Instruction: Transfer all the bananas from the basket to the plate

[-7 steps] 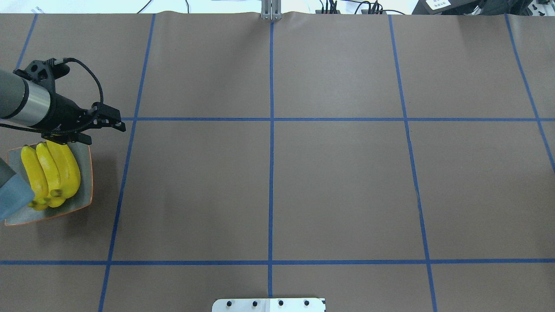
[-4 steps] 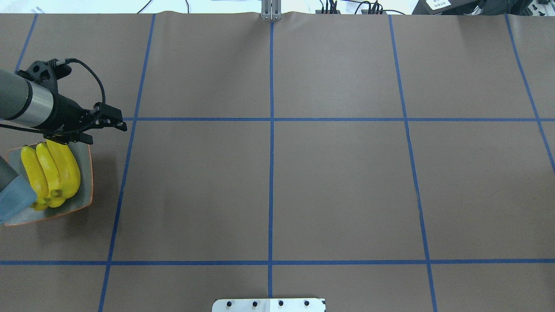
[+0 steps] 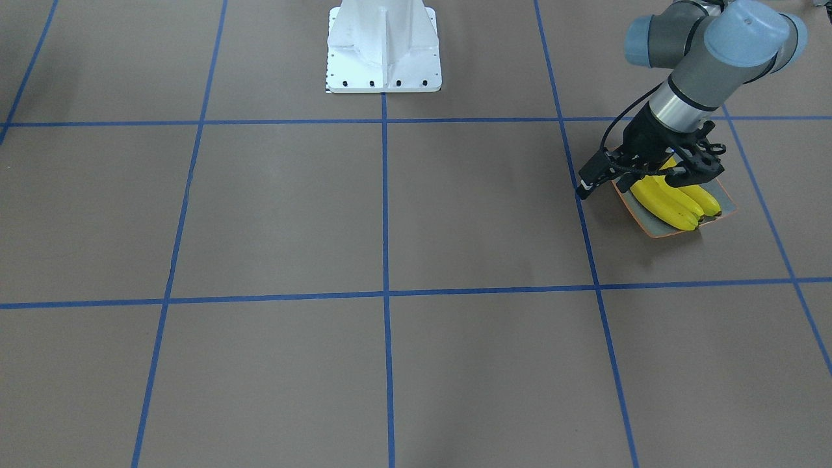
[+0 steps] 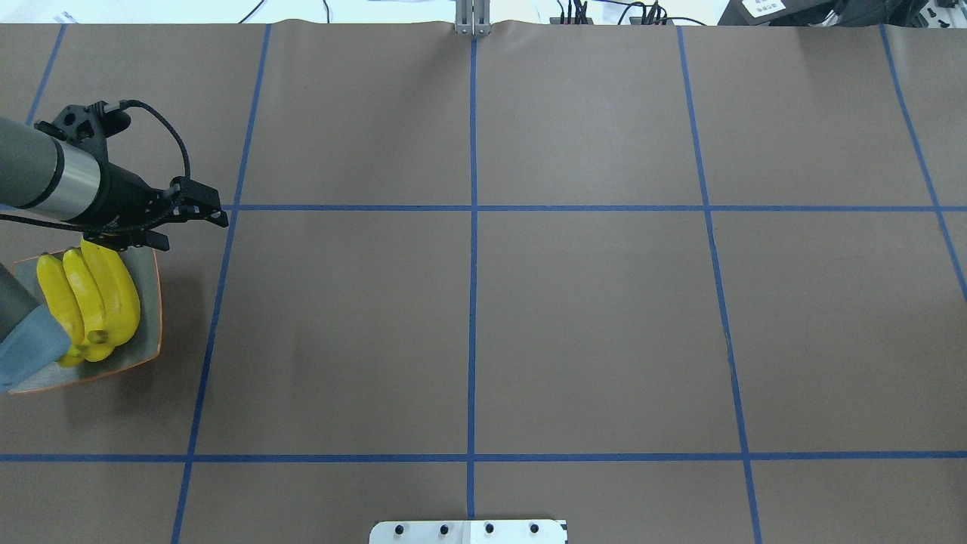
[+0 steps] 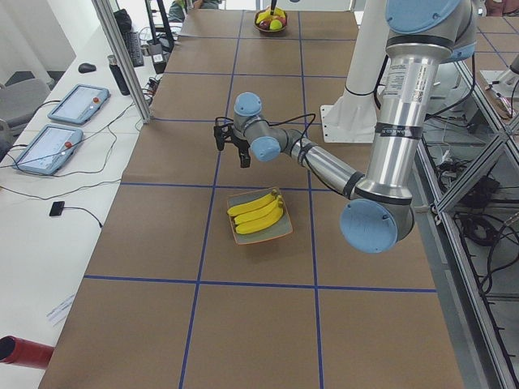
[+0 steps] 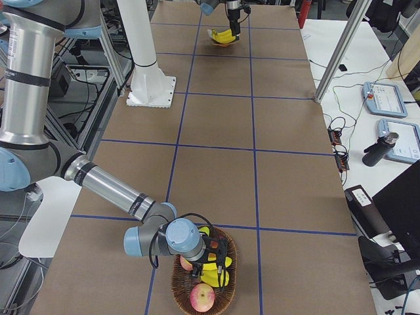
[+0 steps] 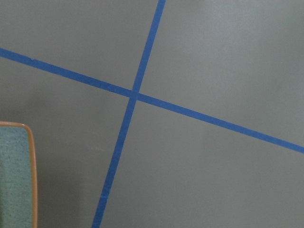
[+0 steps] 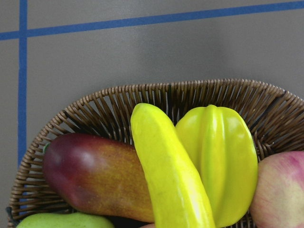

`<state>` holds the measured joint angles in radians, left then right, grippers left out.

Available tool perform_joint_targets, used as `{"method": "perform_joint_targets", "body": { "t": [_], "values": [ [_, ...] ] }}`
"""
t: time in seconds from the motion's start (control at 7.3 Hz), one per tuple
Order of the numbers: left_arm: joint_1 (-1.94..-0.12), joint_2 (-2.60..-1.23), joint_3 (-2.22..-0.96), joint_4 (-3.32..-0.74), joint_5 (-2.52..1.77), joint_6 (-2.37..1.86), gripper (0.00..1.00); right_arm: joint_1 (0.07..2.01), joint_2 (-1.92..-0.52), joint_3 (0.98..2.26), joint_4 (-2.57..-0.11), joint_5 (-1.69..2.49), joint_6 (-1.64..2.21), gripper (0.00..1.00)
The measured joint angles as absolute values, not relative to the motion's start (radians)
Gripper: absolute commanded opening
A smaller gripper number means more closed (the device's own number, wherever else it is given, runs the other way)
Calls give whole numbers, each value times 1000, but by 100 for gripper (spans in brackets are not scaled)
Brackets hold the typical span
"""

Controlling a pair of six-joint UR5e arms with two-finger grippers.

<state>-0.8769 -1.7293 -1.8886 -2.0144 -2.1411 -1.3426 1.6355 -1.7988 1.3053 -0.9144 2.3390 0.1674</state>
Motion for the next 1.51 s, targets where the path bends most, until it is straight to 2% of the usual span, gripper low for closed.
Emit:
{"method": "perform_joint_targets", "body": {
  "t": [0.14, 0.41, 1.1, 1.51],
  "values": [
    [-876, -1732, -1888, -2016, -2141, -1352, 100, 1636, -1800, 1305, -917, 2338, 165, 59],
    [-876, -1736, -1889, -2017, -2141, -1364, 100, 1636, -1802, 1305, -919, 2338, 163, 0],
    [-876, -1742, -1898, -2019, -2142, -1388, 100, 1662, -1806, 1319, -920, 2363, 114, 0],
    [-876, -1756, -1897, -2020, -2143, -1391, 100, 1709, -1800, 1407, -952, 2412, 113, 0]
  ]
}}
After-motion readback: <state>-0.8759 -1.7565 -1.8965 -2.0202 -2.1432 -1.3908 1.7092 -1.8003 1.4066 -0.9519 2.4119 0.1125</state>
